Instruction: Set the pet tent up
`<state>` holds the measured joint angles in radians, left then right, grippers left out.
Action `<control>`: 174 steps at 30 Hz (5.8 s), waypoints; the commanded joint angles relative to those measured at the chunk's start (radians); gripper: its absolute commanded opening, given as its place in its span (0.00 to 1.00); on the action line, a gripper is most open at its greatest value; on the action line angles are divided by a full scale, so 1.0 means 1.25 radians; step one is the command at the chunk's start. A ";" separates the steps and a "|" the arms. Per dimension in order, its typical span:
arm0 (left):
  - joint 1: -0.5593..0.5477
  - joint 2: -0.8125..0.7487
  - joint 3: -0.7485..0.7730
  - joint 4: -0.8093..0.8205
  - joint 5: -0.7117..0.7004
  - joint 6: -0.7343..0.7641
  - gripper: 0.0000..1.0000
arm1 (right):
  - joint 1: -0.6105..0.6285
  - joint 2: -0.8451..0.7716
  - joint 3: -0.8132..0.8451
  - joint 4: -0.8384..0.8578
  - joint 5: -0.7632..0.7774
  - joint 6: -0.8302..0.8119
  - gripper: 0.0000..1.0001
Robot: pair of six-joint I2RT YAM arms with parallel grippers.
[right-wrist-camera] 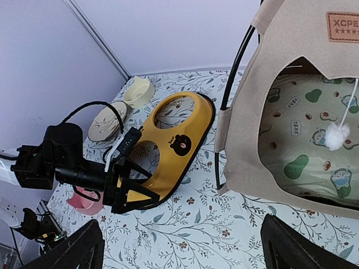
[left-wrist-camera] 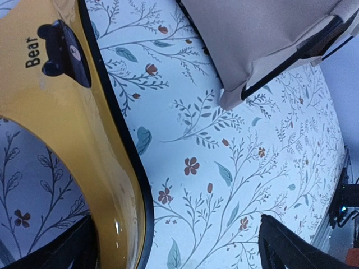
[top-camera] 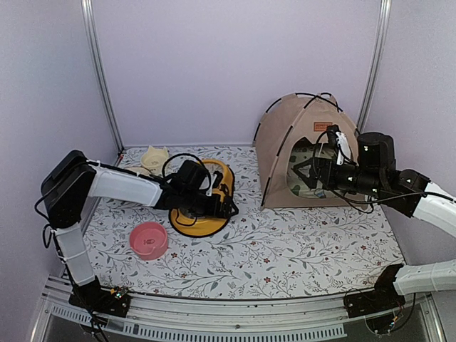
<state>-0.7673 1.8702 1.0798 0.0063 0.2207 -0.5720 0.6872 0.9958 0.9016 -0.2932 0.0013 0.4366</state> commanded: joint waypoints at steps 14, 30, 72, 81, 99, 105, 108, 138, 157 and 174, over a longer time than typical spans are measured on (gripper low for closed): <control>0.038 -0.221 -0.014 -0.065 -0.142 0.042 0.99 | 0.001 -0.012 0.029 -0.015 0.080 0.008 0.99; 0.309 -0.297 -0.093 -0.045 -0.179 0.007 0.99 | 0.000 -0.049 0.023 0.026 0.135 0.021 0.99; 0.583 0.410 0.646 -0.338 -0.358 0.087 0.54 | 0.001 -0.192 -0.004 -0.025 0.100 0.076 0.99; 0.580 0.450 0.696 -0.355 -0.333 0.105 0.36 | 0.000 -0.195 -0.006 -0.033 0.101 0.080 0.99; 0.542 0.473 0.759 -0.384 -0.307 0.161 0.00 | 0.000 -0.189 -0.002 -0.029 0.096 0.084 0.99; 0.538 0.439 0.779 -0.364 -0.266 0.154 0.00 | 0.001 -0.182 0.003 -0.030 0.091 0.085 0.99; 0.536 0.414 0.787 -0.346 -0.236 0.146 0.00 | 0.000 -0.179 0.004 -0.031 0.091 0.084 0.99; 0.356 0.149 0.555 -0.284 -0.126 0.192 0.00 | 0.000 -0.142 0.003 -0.005 0.086 0.094 0.99; 0.283 0.233 0.555 -0.269 -0.085 0.223 0.00 | 0.001 -0.143 -0.014 0.000 0.076 0.111 0.99; 0.278 0.319 0.640 -0.322 -0.146 0.276 0.00 | 0.000 -0.146 -0.022 -0.002 0.068 0.115 0.99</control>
<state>-0.4114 2.2536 1.8156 -0.4324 0.0452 -0.2432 0.6872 0.8238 0.8825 -0.3141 0.0956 0.5663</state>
